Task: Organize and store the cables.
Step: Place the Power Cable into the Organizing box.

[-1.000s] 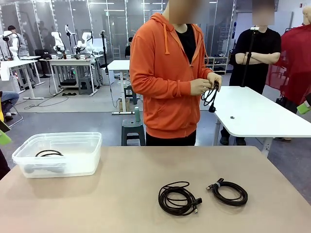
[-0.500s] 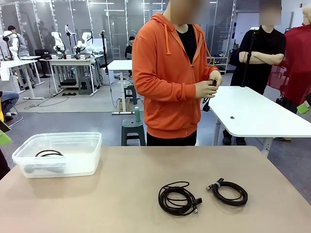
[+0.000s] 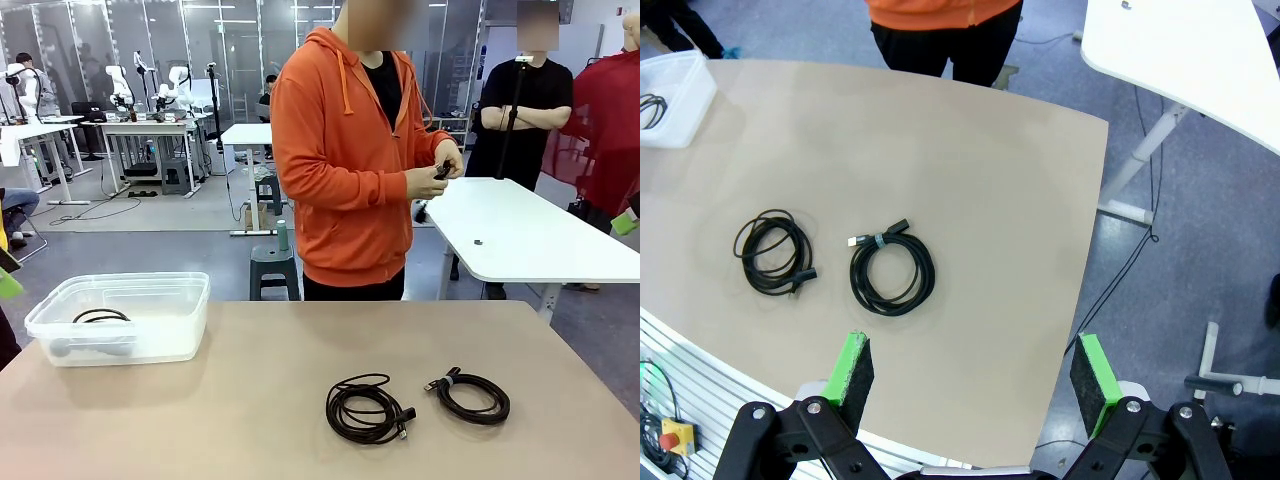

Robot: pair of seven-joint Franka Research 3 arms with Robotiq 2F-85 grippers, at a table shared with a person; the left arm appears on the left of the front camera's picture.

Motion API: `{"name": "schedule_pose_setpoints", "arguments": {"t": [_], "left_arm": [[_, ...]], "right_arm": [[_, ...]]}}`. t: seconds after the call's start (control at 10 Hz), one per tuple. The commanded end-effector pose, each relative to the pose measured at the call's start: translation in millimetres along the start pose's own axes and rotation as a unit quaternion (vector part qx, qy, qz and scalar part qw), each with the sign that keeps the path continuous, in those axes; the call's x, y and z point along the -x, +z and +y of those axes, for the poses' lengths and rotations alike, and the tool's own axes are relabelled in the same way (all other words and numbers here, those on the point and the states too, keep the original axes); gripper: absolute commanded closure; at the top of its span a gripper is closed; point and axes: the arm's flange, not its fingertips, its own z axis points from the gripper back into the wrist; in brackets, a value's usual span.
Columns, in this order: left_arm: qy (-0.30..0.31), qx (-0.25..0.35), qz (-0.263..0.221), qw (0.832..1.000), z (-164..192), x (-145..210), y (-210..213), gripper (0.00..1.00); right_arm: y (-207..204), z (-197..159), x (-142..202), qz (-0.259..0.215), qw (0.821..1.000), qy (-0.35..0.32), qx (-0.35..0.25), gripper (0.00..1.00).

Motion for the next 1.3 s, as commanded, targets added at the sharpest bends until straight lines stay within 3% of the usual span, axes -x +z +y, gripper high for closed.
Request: {"name": "schedule_pose_setpoints", "arguments": {"t": [0.0, 1.2], "left_arm": [[0.006, -0.006, 0.003, 1.000, -0.4, -0.5, 2.5, 0.29], [0.006, -0.006, 0.003, 1.000, -0.4, -0.5, 2.5, 0.29]], "right_arm": [[0.3, 0.5, 0.0, -0.002, 1.000, 0.001, -0.001, 0.00], [0.3, 0.5, 0.0, -0.002, 1.000, 0.001, -0.001, 0.00]]}}
